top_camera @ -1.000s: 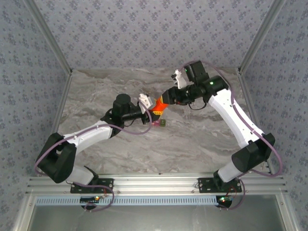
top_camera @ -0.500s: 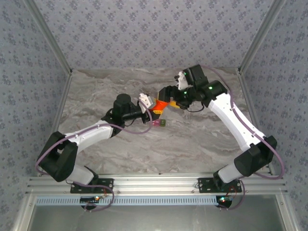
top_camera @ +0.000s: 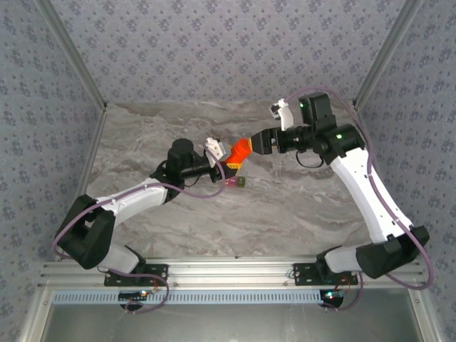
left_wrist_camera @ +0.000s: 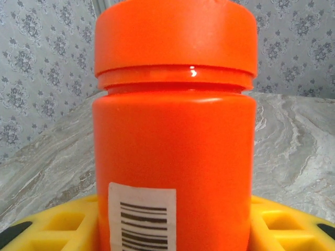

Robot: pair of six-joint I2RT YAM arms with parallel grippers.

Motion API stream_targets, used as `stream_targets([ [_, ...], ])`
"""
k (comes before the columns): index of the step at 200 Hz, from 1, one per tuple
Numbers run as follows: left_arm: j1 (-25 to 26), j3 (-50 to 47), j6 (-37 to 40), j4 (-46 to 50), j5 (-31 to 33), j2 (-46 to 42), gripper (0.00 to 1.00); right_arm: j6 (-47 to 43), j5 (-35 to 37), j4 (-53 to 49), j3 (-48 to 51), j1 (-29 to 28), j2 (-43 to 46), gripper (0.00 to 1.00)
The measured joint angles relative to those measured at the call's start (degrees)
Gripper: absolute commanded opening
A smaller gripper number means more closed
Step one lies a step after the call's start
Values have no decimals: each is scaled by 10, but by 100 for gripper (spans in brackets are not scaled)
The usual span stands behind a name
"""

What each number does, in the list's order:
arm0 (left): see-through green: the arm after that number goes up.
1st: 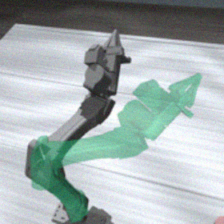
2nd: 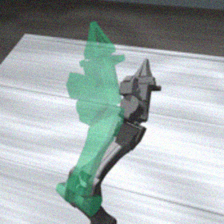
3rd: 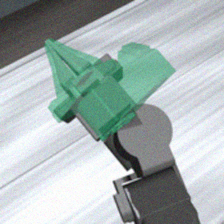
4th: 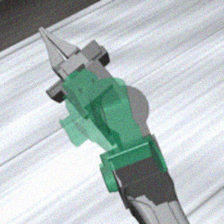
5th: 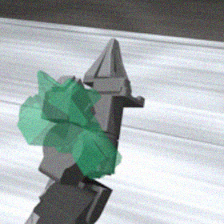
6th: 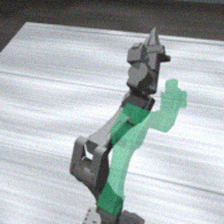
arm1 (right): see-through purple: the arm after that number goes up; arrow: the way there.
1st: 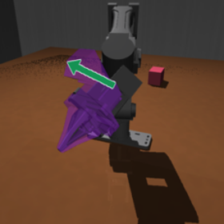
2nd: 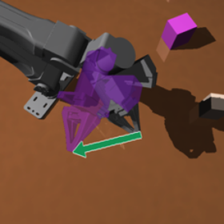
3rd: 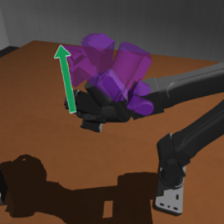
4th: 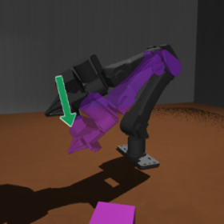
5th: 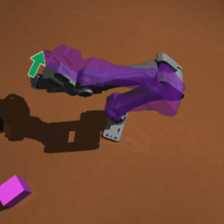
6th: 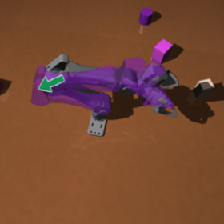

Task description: Sort the pills into containers

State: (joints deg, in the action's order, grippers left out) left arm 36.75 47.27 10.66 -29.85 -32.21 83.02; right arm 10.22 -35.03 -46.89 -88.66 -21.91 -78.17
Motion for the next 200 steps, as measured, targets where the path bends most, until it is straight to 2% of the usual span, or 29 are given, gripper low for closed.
stream_targets([
  [72, 0, 0, -14, -4, -13, 0, 0, -52, -5, -9, -38, -26, -53, 75],
  [111, 0, 0, -14, -4, -15, 0, 0, -54, -3, -13, -47, -31, -71, 75],
  [152, 0, 0, -14, -4, -15, 0, 0, -58, 1, -23, -50, -31, -84, 69],
  [200, 0, 0, -14, -4, -15, 0, 0, -64, 1, -32, -54, -36, -86, 69],
])
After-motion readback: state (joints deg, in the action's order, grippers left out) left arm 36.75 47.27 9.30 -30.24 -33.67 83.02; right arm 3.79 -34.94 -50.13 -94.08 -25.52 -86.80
